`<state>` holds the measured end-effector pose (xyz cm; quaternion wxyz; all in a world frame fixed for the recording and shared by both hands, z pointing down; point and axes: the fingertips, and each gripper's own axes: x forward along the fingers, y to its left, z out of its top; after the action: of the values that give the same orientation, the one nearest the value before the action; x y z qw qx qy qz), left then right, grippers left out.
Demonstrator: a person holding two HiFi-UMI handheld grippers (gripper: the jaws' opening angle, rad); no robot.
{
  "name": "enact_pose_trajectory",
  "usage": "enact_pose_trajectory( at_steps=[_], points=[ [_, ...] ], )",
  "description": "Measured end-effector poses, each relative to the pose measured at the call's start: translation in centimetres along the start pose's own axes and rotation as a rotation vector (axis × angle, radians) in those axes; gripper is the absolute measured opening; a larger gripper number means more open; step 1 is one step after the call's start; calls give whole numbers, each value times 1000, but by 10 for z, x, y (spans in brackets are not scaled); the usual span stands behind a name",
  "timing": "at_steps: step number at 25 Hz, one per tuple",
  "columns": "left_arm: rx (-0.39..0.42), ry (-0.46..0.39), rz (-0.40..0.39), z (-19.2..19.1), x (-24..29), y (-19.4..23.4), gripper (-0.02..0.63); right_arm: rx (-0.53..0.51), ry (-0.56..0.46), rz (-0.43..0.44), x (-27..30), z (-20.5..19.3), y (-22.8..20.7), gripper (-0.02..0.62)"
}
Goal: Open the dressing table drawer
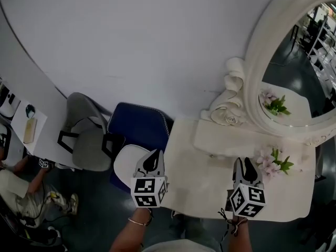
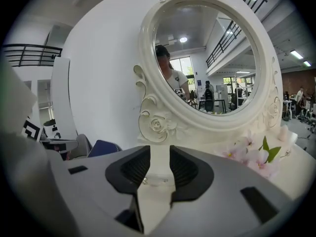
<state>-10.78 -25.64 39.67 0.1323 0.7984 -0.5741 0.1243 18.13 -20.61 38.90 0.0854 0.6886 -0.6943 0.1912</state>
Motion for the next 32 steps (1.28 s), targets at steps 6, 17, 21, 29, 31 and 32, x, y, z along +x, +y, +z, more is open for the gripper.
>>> enact_pose_trajectory(
  at_steps=[6, 17, 21, 29, 31, 32],
  points=[
    [-11, 61, 7, -36, 8, 6, 18, 9, 53, -1, 14, -31, 2, 133],
    [-19, 149, 5, -107, 13, 12, 18, 20, 159, -9, 22, -106, 4, 138],
    [-25, 167, 6, -122, 12, 14, 18, 13, 173, -9, 23, -117, 6, 140],
    [-36, 171, 6, -128, 4, 18, 18, -9, 186, 1, 21, -123, 16, 140],
    [-35, 173, 12, -129, 2, 20, 18, -10, 193, 8, 24, -126, 20, 140],
    [-37, 174, 15, -130, 1, 21, 18, -12, 196, 11, 26, -127, 22, 140]
  ],
)
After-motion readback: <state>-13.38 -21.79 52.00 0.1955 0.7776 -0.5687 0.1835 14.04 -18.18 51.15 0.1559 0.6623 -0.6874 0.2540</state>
